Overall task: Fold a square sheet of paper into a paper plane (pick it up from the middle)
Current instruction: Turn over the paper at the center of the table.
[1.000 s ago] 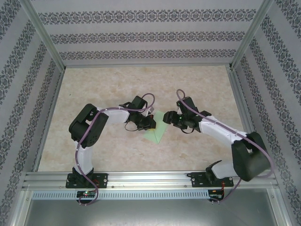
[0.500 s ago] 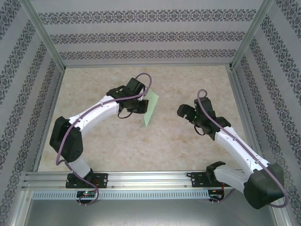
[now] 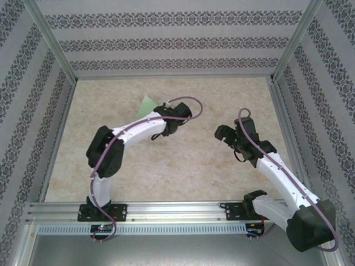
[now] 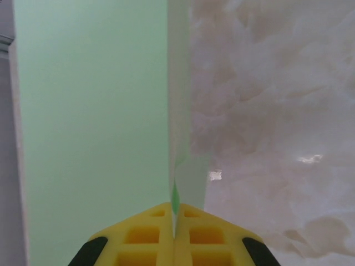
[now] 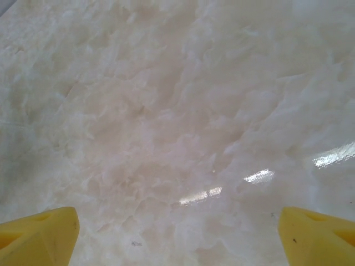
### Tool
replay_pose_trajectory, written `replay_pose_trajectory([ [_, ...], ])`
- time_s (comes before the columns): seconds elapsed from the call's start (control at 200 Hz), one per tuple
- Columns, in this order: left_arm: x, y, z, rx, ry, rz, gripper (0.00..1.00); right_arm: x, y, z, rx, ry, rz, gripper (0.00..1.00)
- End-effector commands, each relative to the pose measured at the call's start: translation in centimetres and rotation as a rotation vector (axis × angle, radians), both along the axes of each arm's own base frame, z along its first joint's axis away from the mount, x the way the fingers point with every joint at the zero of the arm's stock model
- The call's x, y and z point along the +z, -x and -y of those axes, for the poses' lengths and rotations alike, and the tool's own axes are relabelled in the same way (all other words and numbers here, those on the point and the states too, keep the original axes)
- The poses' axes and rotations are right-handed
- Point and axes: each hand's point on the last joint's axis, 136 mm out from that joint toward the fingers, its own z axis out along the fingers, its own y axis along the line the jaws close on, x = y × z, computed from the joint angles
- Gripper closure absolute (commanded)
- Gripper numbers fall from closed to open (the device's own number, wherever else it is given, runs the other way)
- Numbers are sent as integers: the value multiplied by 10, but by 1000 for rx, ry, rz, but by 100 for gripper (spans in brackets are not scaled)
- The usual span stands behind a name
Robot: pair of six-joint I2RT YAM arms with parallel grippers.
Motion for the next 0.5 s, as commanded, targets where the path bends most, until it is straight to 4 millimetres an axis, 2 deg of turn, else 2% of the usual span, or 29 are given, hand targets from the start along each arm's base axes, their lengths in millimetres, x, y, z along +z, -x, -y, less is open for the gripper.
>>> replay_pose_trajectory([
  [0.0, 2, -1, 3, -35, -152, 47, 100, -4, 5, 12, -15, 40, -10, 7],
  [0.215, -43, 17, 35, -85, -106, -27, 100, -6, 11, 25, -38, 48, -45, 7],
  [0.495, -78, 32, 66, -115, 16, -124, 98, -11, 17, 36, -52, 64, -75, 7],
])
